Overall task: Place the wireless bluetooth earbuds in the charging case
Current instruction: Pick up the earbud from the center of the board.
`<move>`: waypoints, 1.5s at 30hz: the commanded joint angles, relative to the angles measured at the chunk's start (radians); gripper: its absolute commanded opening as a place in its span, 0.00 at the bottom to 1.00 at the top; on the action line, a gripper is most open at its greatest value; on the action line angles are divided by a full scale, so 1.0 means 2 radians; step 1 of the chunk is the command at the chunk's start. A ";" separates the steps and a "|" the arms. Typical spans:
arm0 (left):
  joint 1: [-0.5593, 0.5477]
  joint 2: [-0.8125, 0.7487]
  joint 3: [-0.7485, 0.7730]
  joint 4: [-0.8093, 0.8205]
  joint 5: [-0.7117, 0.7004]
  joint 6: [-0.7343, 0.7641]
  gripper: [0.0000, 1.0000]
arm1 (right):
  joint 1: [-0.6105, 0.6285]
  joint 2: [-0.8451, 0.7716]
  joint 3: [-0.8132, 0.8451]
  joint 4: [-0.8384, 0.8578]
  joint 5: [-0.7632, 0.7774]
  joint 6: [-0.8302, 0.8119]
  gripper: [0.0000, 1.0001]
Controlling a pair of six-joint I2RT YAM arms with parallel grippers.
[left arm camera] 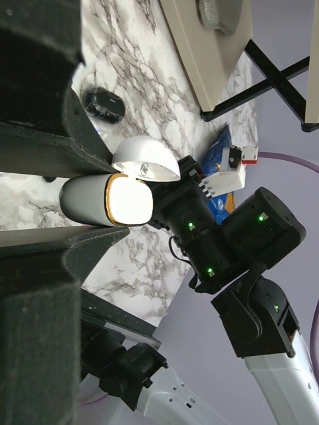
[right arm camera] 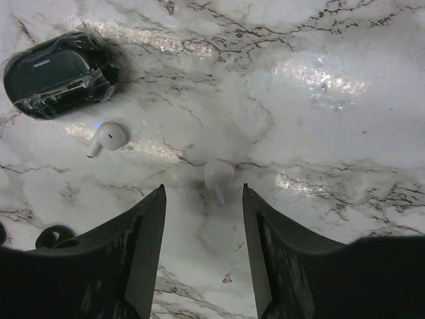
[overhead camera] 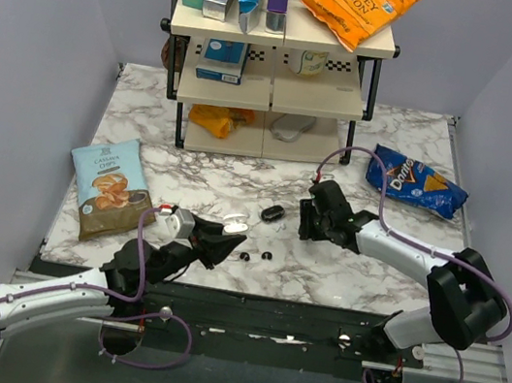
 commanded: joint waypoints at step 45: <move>-0.002 -0.011 -0.015 -0.014 -0.002 -0.013 0.00 | -0.053 0.070 0.015 0.031 -0.040 0.010 0.51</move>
